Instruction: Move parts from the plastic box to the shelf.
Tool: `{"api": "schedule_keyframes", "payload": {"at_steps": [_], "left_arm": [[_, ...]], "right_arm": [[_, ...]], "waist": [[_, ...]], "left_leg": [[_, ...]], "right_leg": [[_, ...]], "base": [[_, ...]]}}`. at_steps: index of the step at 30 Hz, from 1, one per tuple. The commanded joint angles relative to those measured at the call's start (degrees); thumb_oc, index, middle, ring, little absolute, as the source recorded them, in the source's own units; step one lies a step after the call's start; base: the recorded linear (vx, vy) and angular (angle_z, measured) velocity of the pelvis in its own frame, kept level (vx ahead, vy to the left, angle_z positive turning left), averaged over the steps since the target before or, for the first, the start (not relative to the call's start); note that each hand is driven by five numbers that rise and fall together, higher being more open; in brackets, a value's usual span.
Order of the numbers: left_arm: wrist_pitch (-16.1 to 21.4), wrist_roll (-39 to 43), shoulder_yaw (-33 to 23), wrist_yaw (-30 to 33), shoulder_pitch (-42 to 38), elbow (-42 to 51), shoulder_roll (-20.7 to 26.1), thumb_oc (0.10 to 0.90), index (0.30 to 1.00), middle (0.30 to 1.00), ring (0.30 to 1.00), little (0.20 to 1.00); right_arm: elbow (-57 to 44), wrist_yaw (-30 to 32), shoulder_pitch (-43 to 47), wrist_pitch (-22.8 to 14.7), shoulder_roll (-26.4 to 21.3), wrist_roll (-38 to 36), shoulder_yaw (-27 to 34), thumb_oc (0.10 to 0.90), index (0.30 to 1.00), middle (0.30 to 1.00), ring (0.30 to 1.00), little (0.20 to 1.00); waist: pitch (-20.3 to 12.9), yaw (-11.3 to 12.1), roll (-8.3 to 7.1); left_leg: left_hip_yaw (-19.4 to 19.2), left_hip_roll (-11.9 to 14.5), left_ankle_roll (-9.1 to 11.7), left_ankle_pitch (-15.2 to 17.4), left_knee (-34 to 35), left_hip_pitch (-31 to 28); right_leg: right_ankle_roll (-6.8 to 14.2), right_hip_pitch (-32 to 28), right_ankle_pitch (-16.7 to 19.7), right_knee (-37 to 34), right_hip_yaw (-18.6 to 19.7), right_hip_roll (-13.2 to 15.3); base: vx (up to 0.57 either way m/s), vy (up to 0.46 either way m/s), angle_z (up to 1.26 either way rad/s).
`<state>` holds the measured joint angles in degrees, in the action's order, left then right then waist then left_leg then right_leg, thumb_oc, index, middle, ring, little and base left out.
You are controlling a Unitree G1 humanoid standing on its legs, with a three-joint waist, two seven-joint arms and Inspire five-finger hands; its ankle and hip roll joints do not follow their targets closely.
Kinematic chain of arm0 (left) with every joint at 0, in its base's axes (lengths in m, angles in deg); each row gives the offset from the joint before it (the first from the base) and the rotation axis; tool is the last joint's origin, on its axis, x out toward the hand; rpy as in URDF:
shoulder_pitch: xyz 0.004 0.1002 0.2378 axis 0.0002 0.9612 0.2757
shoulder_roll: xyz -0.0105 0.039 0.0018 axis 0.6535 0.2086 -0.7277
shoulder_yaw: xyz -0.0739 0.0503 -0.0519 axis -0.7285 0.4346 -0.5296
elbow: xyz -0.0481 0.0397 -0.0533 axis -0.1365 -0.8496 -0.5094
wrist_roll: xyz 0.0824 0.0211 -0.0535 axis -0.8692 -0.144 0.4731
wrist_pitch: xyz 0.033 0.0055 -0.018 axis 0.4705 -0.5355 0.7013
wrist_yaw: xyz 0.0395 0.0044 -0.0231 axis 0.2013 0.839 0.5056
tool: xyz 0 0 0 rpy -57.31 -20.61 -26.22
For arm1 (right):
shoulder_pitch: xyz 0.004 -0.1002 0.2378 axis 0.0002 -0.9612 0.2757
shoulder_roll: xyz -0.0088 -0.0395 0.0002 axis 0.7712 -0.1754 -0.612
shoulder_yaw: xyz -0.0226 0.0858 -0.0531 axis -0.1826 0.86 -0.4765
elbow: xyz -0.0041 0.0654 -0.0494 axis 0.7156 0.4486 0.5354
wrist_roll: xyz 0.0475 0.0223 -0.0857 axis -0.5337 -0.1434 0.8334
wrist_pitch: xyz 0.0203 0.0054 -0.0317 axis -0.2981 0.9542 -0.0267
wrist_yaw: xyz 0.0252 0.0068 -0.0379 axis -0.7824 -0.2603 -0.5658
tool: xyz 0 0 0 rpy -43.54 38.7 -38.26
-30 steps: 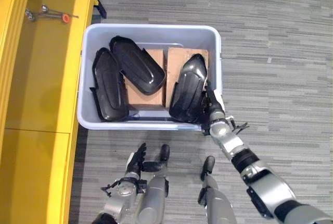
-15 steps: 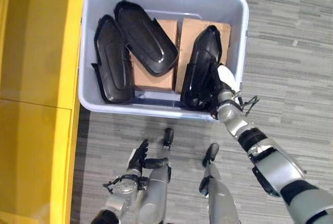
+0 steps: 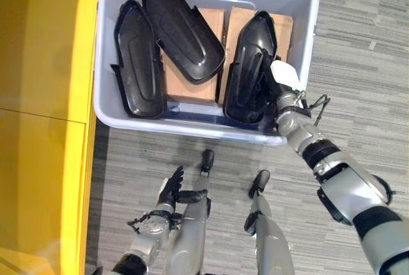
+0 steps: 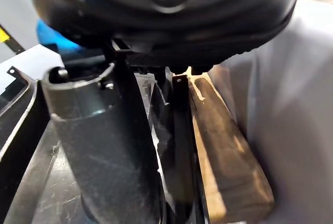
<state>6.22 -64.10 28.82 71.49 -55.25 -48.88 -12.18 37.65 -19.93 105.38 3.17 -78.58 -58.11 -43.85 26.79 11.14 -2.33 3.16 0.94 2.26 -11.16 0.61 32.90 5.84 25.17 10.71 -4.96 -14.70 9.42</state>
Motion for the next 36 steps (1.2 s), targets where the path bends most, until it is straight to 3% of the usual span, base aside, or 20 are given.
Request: {"api": "schedule_keyframes", "payload": {"at_steps": [1, 5, 20, 25, 31, 36], "left_arm": [[2.32, -1.55, 1.91, -0.73, 0.73, 4.14, 2.51, 0.900, 1.000, 1.000, 1.000, 1.000], [2.34, -1.61, 1.95, -0.43, -0.27, 4.54, 2.50, 0.900, 1.000, 1.000, 1.000, 1.000], [2.27, -0.17, 0.51, 1.28, -1.35, 4.62, 2.51, 0.900, 1.000, 1.000, 1.000, 1.000], [0.79, -0.82, -2.99, 3.47, -0.89, 4.93, 2.05, 0.900, 1.000, 1.000, 1.000, 1.000], [-0.33, -2.67, -5.01, 4.01, 0.26, 5.57, 1.63, 0.900, 1.000, 1.000, 1.000, 1.000], [-0.95, -4.91, -5.99, 3.52, 1.93, 6.85, 1.89, 0.900, 1.000, 1.000, 1.000, 1.000]], "right_arm": [[4.08, -1.67, 3.39, 1.76, -3.83, 5.25, -4.70, 0.900, 1.000, 1.000, 1.000, 1.000], [4.59, -0.50, 7.52, 3.32, -7.52, 11.03, -7.10, 0.900, 1.000, 1.000, 1.000, 1.000], [0.75, 3.05, 14.57, 5.17, -10.21, 8.18, -5.70, 0.900, 1.000, 1.000, 1.000, 1.000], [-25.97, 7.55, 8.11, 8.12, -12.53, 9.50, 2.94, 0.900, 1.000, 1.000, 1.000, 1.000], [-42.07, 8.90, -2.40, 8.14, -11.98, 13.60, 10.51, 0.900, 1.000, 1.000, 1.000, 1.000], [-53.47, 7.49, -11.86, 6.83, -11.08, 18.74, 13.22, 0.900, 1.000, 1.000, 1.000, 1.000]], "waist": [[2.56, 3.32, 1.44], [2.89, 3.51, 1.68], [2.85, 2.77, 1.33], [3.00, -0.55, -0.99], [3.01, -2.38, -2.09], [3.01, -3.19, -2.73]], "left_leg": [[-0.21, -2.37, -2.33, 5.70, -4.39, -1.02], [0.06, -2.78, -2.34, 5.98, -4.96, 0.17], [-0.01, -2.76, -2.37, 6.20, -4.49, -0.55], [-0.76, -1.92, -2.27, 6.19, -3.91, -1.17], [-1.32, -1.40, -2.11, 6.15, -3.47, -1.55], [-1.67, -1.05, -2.04, 6.05, -3.25, -1.92]], "right_leg": [[1.18, -4.29, 0.96, 1.88, 0.14, 1.56], [1.31, -3.70, 0.74, 1.72, 0.05, 1.52], [1.16, -3.82, 0.53, 1.67, 0.58, 1.42], [1.01, -3.24, 0.77, 2.09, 1.41, 1.06], [0.93, -3.07, 0.90, 2.15, 1.66, 0.88], [1.06, -3.21, 1.02, 2.10, 1.73, 0.75]], "base": [[0.00, 0.000, 0.00], [0.01, 0.007, 0.03], [0.00, 0.002, 0.01], [-0.01, 0.014, 0.00], [0.00, -0.007, -0.03], [0.00, -0.008, -0.02]]}}
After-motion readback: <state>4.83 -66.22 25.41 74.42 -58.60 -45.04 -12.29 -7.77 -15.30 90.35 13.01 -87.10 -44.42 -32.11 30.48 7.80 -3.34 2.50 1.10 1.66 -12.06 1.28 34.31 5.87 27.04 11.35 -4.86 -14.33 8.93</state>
